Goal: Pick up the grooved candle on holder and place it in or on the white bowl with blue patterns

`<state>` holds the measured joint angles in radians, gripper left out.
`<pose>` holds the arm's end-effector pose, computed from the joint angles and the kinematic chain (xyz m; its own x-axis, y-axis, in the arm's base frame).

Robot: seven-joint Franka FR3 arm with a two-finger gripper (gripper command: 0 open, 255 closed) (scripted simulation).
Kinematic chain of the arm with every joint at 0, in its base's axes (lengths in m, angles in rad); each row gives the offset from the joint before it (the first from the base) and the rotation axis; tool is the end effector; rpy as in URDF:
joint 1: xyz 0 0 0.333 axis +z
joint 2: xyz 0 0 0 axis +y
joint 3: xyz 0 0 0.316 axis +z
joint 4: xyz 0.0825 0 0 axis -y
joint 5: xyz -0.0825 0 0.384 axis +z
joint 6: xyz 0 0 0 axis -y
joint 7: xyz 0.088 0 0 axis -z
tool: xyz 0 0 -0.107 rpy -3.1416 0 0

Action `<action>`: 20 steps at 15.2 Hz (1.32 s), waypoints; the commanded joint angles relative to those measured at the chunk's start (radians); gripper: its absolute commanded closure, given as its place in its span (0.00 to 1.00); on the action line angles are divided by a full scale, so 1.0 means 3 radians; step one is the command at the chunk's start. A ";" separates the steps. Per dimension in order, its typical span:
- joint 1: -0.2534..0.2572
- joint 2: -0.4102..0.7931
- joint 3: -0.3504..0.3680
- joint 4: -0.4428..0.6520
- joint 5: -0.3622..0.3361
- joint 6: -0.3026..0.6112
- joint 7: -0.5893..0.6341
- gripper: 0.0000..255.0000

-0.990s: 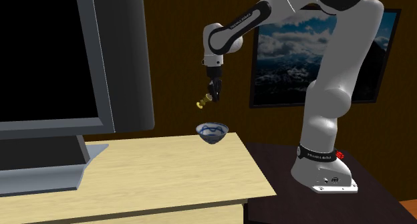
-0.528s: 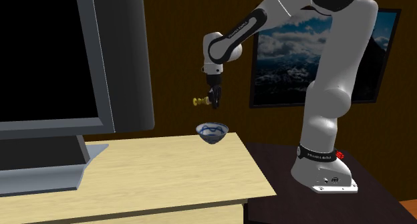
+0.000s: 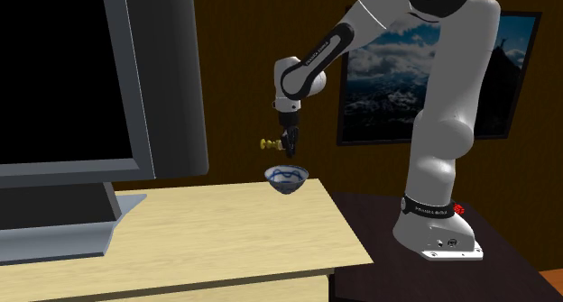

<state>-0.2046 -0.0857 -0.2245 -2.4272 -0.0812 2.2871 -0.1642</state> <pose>0.4270 -0.1970 0.3340 0.9762 -0.2075 -0.0627 -0.2060 -0.9781 0.0292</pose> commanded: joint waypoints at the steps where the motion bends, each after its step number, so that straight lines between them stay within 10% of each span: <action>1: 0.0001 0.0017 0.0000 -0.0009 0.0003 0.0028 0.0000 1.00; 7: 0.0001 0.0017 0.0000 -0.0008 0.0003 0.0027 0.0000 1.00; 8: 0.0001 0.0017 0.0000 -0.0008 0.0003 0.0027 0.0000 0.00; 20: 0.0009 -0.0224 0.0026 0.0208 -0.0027 -0.0427 0.0030 0.00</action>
<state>-0.2022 -0.1498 -0.2173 -2.3648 -0.0889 2.1626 -0.1562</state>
